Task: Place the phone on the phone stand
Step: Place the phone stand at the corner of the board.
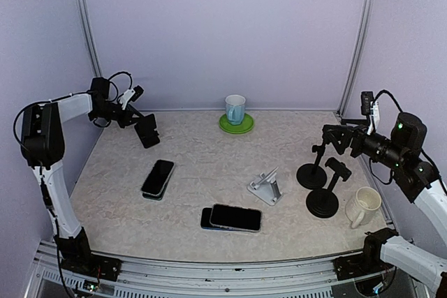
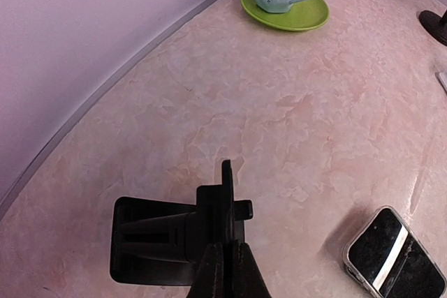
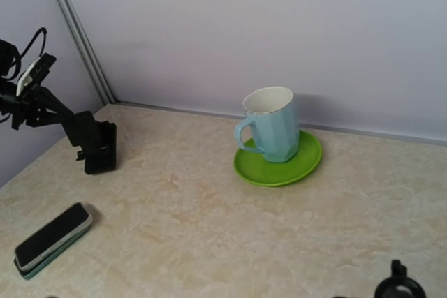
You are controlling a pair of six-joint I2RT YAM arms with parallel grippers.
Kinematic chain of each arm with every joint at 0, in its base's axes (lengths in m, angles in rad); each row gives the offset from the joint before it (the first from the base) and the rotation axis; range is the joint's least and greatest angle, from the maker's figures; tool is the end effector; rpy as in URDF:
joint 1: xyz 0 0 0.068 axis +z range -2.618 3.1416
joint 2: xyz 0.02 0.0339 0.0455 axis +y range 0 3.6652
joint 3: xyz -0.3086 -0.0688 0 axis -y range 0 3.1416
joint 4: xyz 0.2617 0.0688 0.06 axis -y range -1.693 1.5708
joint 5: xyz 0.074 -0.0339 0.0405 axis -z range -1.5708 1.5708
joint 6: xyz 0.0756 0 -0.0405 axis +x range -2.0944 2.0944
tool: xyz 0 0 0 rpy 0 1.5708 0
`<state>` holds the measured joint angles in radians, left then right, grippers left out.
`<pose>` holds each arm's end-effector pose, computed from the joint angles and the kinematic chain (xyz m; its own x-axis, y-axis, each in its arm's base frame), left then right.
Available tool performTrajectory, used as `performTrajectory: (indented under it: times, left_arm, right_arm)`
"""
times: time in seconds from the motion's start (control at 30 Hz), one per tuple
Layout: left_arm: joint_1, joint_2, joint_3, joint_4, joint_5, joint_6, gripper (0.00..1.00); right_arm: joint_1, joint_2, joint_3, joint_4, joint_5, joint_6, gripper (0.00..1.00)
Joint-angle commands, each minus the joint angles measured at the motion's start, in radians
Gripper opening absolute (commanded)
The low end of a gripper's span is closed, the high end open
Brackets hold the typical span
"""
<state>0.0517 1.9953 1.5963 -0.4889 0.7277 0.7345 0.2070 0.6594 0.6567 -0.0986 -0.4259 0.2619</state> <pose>0.4958 -0.0247 0.2471 -0.3199 0.4846 -0.8142 0.8017 0.5964 0.0400 0.1698 0.0676 0.3474 -0.2482 0.1888 -0.9501 -0.5437 0.7846 0.2979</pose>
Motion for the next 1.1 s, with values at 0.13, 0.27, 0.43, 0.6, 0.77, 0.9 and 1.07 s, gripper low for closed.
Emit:
performTrajectory:
  times: [0.13,0.27,0.43,0.6,0.77,0.9,1.07]
  left_arm:
    - [0.016,0.042,0.066,0.012,0.006,0.005,0.01]
    - [0.021,0.058,0.081,0.016,0.001,-0.003,0.02]
    - [0.032,0.075,0.096,0.036,-0.016,-0.038,0.06]
    - [0.037,0.086,0.105,0.039,-0.025,-0.04,0.08]
    - [0.04,0.097,0.109,0.043,-0.038,-0.049,0.12]
    - [0.041,0.1,0.109,0.051,-0.064,-0.056,0.13]
    - [0.041,0.08,0.097,0.086,-0.142,-0.133,0.31]
  right_arm:
    - [-0.009,0.004,-0.012,0.018,0.007,0.008,1.0]
    - [-0.01,0.01,-0.012,0.018,0.011,0.006,1.0]
    - [-0.01,0.012,-0.012,0.018,0.016,0.006,1.0]
    - [-0.01,0.018,-0.011,0.018,0.017,0.006,1.0]
    - [-0.009,0.019,-0.009,0.014,0.021,0.003,1.0]
    - [-0.009,0.02,-0.008,0.012,0.024,0.003,1.0]
    - [-0.01,0.026,-0.006,0.014,0.02,0.003,1.0]
